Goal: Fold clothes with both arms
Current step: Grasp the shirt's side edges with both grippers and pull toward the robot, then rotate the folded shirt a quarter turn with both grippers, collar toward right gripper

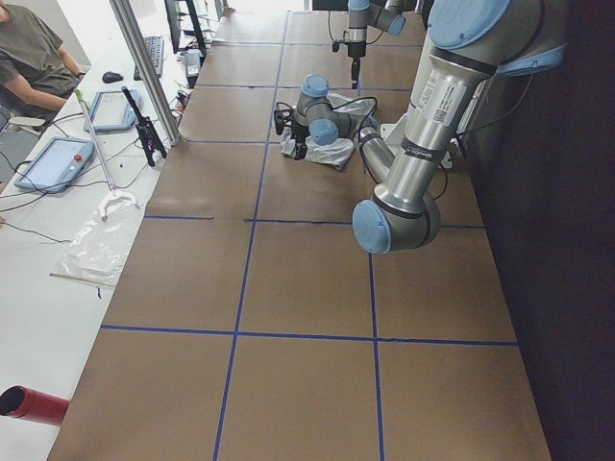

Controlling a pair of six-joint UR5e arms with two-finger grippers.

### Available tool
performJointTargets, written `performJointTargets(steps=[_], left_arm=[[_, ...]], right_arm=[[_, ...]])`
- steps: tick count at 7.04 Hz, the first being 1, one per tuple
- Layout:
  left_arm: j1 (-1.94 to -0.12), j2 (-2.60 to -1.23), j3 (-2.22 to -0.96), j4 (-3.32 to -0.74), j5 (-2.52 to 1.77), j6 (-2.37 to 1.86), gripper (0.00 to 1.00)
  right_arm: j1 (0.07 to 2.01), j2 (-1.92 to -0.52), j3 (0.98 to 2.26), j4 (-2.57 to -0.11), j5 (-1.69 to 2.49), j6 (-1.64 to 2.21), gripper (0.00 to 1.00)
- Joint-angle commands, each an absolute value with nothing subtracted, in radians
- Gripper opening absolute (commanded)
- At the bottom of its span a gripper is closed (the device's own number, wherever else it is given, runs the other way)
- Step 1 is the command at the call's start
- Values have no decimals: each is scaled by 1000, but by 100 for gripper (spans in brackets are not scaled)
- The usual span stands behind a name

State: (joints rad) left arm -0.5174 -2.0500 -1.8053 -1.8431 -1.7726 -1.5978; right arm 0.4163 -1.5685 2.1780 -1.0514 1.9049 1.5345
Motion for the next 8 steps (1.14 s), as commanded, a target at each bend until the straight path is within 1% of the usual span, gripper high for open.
performJointTargets(steps=[1,3,5,7,8], left_arm=[[-355,-2014,-1807,-1824,-1691,-1871,98],[-325,-2011,-1807,-1781,-1690,-1887,95],[-321,-2019,-1807,-1776,-1692,-1885,94],[-308,-2025,-1807,-1776,-1694,-1884,90],[-307,-2025,-1810,-1776,-1692,-1885,86]], right_arm=[[512,-1502,2169,-1051,1901,1534,100],[512,-1458,2128,-1051,1884,1534,100],[515,-1457,2129,-1051,1884,1534,100],[514,-1457,2128,-1052,1887,1534,100],[514,-1457,2126,-1052,1887,1534,100]])
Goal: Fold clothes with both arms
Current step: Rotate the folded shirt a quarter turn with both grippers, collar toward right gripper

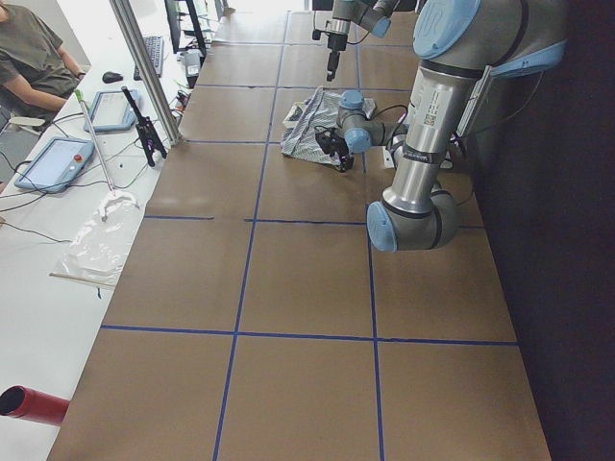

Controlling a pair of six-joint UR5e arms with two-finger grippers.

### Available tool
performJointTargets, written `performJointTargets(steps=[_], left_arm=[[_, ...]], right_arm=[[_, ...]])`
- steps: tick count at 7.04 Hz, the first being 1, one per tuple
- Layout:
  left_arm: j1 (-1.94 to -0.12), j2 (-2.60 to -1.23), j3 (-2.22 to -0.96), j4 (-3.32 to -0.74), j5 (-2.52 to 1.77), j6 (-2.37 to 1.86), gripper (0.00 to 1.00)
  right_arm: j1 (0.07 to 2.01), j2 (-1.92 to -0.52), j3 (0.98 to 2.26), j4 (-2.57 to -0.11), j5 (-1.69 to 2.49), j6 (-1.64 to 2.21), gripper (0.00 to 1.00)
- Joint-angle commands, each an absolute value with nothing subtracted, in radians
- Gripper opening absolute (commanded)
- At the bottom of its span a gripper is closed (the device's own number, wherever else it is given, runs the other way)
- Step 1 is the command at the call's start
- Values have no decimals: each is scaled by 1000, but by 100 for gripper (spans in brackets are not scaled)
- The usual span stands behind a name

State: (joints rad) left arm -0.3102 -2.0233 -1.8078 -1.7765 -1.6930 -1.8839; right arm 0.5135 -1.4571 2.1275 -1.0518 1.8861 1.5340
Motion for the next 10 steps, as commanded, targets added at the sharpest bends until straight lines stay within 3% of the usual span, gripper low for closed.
performJointTargets(steps=[1,2,3,7,10], left_arm=[[-302,-2025,-1816,-1776,-1692,-1885,60],[-301,-2017,-1831,-1775,-1692,-1884,15],[-301,-2016,-1838,-1760,-1690,-1875,0],[-304,-2025,-1888,-1649,-1700,-1847,0],[-466,-2032,-1803,-1652,-1690,-1694,0]], right_arm=[[514,-1457,2123,-1052,1887,1534,100],[514,-1457,2123,-1052,1887,1534,100],[514,-1457,2125,-1052,1885,1534,100],[515,-1457,2126,-1052,1884,1534,100],[515,-1465,2125,-1052,1884,1534,100]])
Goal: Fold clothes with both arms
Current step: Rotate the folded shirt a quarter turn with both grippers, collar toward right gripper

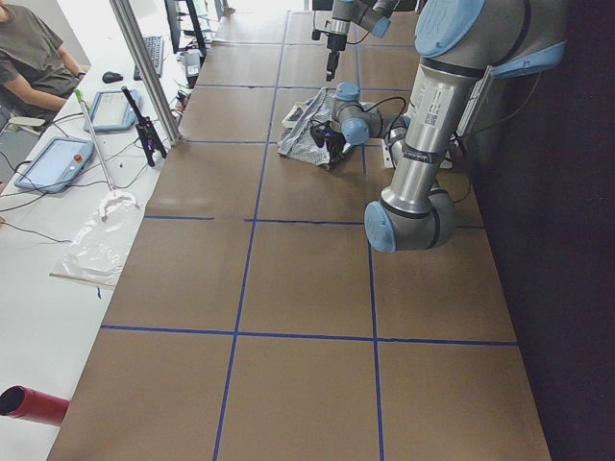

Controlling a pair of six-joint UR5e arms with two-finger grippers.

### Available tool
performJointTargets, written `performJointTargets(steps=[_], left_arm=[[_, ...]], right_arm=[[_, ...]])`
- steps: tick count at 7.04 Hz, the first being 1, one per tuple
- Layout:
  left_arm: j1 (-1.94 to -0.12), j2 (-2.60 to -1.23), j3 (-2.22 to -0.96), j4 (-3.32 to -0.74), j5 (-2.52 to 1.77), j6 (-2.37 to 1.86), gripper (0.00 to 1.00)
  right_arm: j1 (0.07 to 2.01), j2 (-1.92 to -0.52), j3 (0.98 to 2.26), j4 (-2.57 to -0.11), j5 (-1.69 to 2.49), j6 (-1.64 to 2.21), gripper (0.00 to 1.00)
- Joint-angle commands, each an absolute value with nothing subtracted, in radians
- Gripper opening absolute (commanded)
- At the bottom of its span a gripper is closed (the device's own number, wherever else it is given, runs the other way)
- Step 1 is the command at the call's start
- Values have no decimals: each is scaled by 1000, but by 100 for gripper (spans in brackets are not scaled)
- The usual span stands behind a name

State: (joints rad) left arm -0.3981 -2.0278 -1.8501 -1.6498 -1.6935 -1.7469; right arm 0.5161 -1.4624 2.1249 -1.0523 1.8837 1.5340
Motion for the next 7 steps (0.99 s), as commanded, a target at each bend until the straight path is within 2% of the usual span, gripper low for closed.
performJointTargets(steps=[1,2,3,5,6,7], left_arm=[[-536,-2058,-1740,-1655,-1680,-1642,0],[-595,-2110,-1661,-1670,-1631,-1603,0],[-668,-2211,-1523,-1716,-1628,-1532,0],[-750,-2362,-1250,-1939,-1625,-1447,0],[-750,-2408,-1151,-2022,-1600,-1448,0],[-750,-2427,-1117,-2055,-1595,-1450,15]], right_arm=[[517,-1466,2120,-1052,1884,1534,100],[517,-1466,2118,-1052,1882,1534,100],[517,-1465,2114,-1052,1882,1534,100],[518,-1463,2111,-1052,1881,1534,100],[518,-1463,2111,-1052,1881,1534,100],[518,-1462,2111,-1052,1875,1534,100]])
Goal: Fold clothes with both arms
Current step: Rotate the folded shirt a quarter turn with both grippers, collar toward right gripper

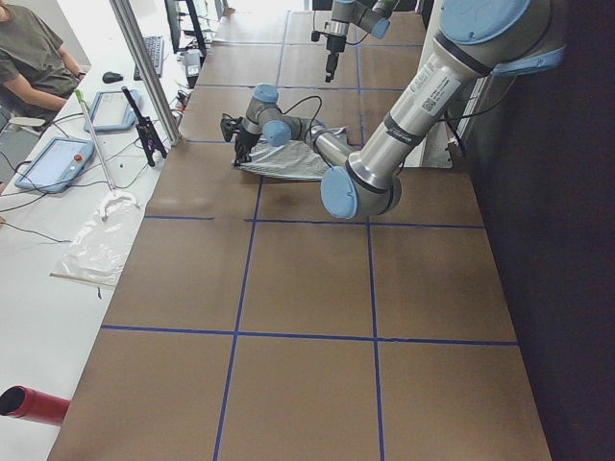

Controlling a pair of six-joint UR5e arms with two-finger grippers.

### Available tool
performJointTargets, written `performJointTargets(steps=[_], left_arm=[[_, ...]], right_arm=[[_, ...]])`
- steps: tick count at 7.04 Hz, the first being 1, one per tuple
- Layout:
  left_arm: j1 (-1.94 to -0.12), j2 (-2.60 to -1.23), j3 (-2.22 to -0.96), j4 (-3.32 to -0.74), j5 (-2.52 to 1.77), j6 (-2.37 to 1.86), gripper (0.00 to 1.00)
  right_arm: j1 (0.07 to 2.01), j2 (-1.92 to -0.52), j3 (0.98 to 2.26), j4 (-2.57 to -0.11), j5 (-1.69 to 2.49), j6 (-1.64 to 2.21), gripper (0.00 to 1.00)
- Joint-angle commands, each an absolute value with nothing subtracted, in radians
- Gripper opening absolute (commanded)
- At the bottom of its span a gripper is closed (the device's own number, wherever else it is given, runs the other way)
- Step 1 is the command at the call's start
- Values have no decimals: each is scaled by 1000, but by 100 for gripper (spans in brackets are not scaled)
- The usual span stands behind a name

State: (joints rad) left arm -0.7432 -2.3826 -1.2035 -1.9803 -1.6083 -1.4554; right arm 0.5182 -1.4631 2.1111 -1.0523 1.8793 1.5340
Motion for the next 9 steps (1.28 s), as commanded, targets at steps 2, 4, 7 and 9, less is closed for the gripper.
performJointTargets(steps=[2,4,7,9], left_arm=[[-750,-2425,-1115,-2071,-1554,-1445,100],[-779,-2418,-1147,-2045,-1589,-1327,100],[-782,-2234,-1494,-1894,-1715,-1218,100],[-770,-2151,-1736,-1749,-1720,-1198,100]], right_arm=[[517,-1462,2103,-1060,1873,1534,100],[506,-1454,2066,-1084,1835,1519,100],[499,-1156,1987,-1521,1797,1353,100],[425,-972,1852,-1631,1726,1324,100]])
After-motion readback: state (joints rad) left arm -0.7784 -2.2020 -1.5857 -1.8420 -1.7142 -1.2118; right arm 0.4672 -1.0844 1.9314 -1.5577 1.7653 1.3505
